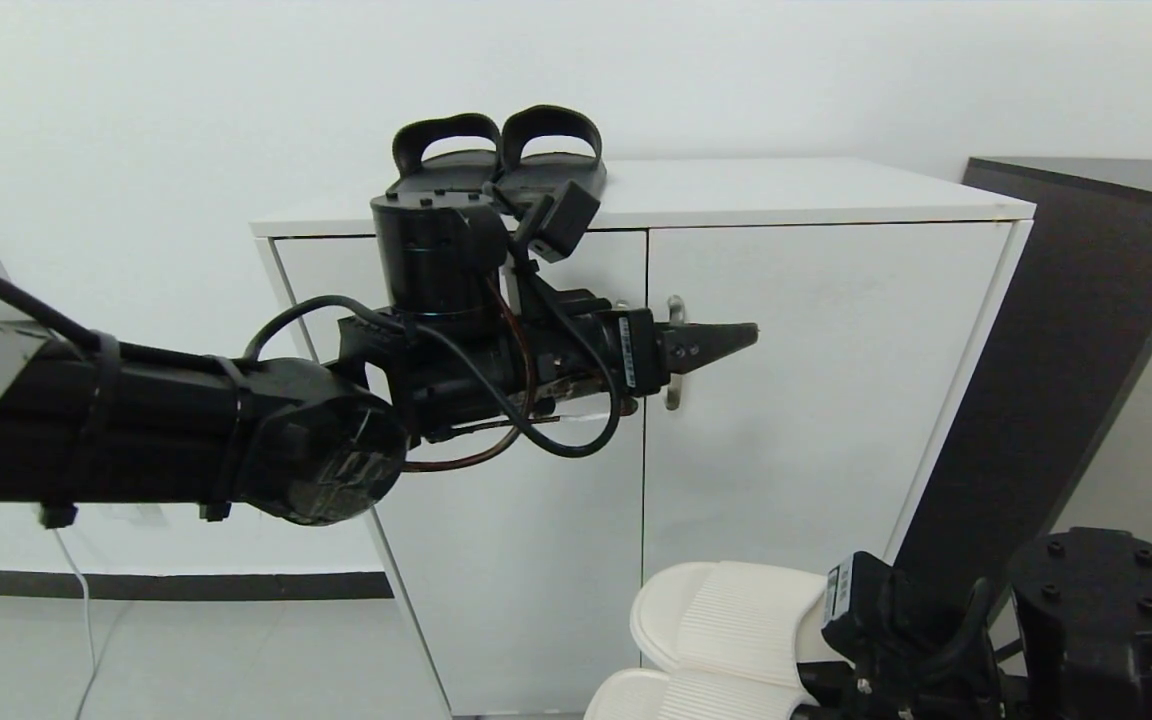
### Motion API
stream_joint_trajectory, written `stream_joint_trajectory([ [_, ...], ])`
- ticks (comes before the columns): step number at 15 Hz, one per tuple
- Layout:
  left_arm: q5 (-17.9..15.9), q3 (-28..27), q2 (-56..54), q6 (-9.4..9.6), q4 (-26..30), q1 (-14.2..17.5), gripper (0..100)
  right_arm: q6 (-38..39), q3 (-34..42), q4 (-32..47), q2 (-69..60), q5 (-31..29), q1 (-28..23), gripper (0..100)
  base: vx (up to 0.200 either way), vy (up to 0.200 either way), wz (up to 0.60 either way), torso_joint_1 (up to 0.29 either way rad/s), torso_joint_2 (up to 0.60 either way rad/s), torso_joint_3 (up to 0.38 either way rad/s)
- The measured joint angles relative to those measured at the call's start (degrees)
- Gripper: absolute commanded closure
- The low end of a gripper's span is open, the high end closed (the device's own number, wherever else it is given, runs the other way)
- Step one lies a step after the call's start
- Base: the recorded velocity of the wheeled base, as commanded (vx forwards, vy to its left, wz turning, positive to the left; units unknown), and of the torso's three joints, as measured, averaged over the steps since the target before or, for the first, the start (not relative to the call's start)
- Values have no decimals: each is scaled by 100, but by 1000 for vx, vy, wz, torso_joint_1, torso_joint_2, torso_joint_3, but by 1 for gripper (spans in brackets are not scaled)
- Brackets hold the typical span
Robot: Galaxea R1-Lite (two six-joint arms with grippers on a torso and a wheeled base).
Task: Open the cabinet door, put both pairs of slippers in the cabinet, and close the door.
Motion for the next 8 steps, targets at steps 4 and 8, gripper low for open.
stream_joint_trajectory([
  [4,11,-11,105,0,-2,-9,100,0,4,0,2,6,4,100,0,0,0,0,0,0],
  [8,38,212,11,7,20,-28,100,-9,45,4,4,28,6,100,0,0,0,0,0,0],
])
